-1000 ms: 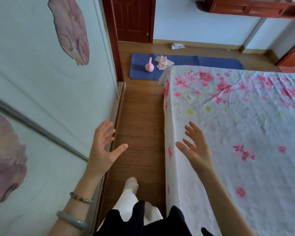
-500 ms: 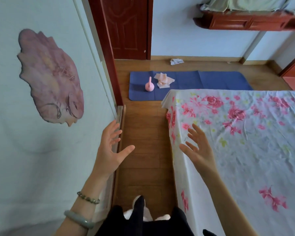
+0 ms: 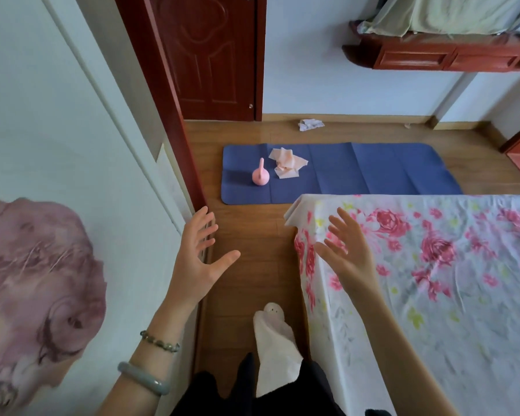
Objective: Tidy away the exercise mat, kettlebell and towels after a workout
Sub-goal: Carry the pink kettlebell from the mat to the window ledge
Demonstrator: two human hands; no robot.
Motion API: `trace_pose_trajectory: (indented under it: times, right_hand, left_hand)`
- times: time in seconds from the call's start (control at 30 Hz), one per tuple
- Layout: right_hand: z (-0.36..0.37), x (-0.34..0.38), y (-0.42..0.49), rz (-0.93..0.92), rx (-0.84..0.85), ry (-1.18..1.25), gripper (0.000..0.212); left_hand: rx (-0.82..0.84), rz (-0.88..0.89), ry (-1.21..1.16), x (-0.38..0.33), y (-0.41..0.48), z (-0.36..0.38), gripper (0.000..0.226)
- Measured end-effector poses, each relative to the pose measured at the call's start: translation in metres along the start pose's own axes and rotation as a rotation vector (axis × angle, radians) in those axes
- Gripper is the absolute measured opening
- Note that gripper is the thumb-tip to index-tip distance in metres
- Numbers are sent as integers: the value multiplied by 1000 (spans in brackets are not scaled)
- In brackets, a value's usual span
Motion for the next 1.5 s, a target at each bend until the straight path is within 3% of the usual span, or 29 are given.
trace_pose_trajectory:
  times: [0.67,1.07,1.27,1.5]
  right_hand:
    - [24,-7,351,56,129,13,64]
    - [74,-5,535,59,4,23,68]
    - [80,-11,594,89,-48,31,69]
    - [76,-32,667,136,-26,-7,68]
  left_hand:
    - [-93,-61,-83,55,328,15,84]
    - [23,-73,-63,97,538,1,93]
    - [108,-101,-38,114,601,8,92]
    - [97,-147,-18,136,669,21,91]
Point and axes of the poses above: each hand's wrist, its own y-axis towards the middle knuckle, its own z-axis out of the palm, x = y × z, the point moved 4 cm from there along y, towards the middle knuckle, and after that the axes turned 4 degrees about x, right-handed, at the moved point
